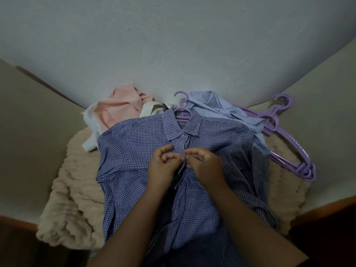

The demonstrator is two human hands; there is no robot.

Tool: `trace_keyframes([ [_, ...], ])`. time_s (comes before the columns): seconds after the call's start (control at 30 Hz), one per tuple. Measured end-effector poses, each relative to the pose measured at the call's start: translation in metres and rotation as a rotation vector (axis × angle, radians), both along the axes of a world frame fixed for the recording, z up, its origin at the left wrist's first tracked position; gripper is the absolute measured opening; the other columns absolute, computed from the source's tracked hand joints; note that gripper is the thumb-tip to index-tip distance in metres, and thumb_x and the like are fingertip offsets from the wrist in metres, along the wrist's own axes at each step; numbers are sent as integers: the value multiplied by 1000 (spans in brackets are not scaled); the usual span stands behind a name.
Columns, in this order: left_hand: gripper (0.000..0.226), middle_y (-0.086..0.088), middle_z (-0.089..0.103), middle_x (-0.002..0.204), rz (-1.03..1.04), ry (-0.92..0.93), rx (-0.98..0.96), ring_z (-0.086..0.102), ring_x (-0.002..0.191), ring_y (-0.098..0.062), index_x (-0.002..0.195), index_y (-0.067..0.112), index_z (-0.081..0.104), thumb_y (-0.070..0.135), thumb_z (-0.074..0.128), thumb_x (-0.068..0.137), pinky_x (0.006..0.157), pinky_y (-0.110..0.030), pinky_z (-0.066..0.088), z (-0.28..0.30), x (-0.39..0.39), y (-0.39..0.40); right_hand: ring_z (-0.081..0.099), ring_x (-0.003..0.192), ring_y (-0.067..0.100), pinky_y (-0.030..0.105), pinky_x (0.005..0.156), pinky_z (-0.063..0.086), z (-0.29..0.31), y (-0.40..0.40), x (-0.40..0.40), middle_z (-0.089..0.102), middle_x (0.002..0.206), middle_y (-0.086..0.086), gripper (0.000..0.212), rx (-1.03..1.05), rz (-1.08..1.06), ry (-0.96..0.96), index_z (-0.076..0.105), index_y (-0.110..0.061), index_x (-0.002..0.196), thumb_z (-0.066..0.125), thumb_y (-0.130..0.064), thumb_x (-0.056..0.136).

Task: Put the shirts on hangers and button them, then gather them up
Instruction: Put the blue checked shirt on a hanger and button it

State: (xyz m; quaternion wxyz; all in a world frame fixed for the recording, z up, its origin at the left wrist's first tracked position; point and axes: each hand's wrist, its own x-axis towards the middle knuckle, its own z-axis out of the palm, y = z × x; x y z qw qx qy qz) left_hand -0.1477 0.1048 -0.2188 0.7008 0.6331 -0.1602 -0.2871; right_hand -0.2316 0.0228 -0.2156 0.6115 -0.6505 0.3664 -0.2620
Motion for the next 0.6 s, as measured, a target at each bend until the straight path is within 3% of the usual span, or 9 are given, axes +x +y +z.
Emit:
trace_keyframes([
  [0.1,37,-3,68,79,-4,-56,37,66,70,-9,109,13,55,-2,71,80,67,-18,55,0,0,0,68,87,13,27,80,56,3,0,0,72,92,2,18,-60,14,19,71,-7,103,66,-11,86],
  [0.3,37,-2,72,81,-12,-38,73,70,79,-13,110,14,56,2,73,79,74,-20,56,0,1,0,66,69,8,17,63,55,0,-7,5,67,77,-5,20,26,-50,-7,68,-3,106,63,-4,87],
  [0.47,34,-7,72,87,-32,330,18,71,75,-14,115,4,54,-2,67,84,68,-21,56,7,12,-8,67,84,12,21,74,54,-3,-13,6,69,85,0,13,-91,-27,0,68,-10,98,64,-7,86],
  [0.53,37,-6,71,90,-57,286,88,70,75,-14,119,6,53,1,67,85,66,-21,55,7,14,-9,67,82,16,25,71,54,-2,-17,6,68,86,-1,13,-129,-7,35,67,-12,99,63,-9,88],
  [0.6,40,-3,69,86,-71,110,194,67,77,-14,122,8,52,5,68,85,69,-23,55,4,15,-6,66,79,24,36,69,53,-2,-18,2,68,87,-1,17,-122,-1,84,65,-12,106,60,-11,90],
])
